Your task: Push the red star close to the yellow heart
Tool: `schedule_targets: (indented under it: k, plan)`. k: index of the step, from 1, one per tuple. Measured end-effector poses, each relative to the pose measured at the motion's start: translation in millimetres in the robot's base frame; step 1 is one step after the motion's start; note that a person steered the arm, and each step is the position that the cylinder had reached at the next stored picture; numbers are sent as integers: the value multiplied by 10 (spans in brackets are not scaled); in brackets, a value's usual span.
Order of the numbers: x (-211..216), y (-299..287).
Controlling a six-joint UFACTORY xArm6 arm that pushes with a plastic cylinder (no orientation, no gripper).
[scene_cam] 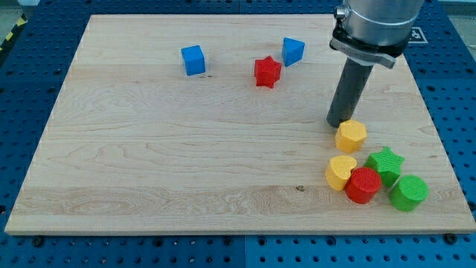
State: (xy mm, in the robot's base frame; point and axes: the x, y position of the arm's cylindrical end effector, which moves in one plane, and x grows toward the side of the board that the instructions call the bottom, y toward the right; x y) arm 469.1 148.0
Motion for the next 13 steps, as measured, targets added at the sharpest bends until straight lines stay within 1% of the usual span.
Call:
schedule_targets:
  k: [1, 2, 3, 4, 5, 6, 7, 9, 10, 11, 13]
  plan:
    - [160, 48]
    - [43, -281]
    - [-309, -1118]
    - [-755, -1948]
    - [-1192, -2161]
    - [-1350, -2112]
    - [-1390, -2027]
    - [-1409, -1363]
    - [-1393, -1215]
    - [-1219, -1215]
    - [-777, -752]
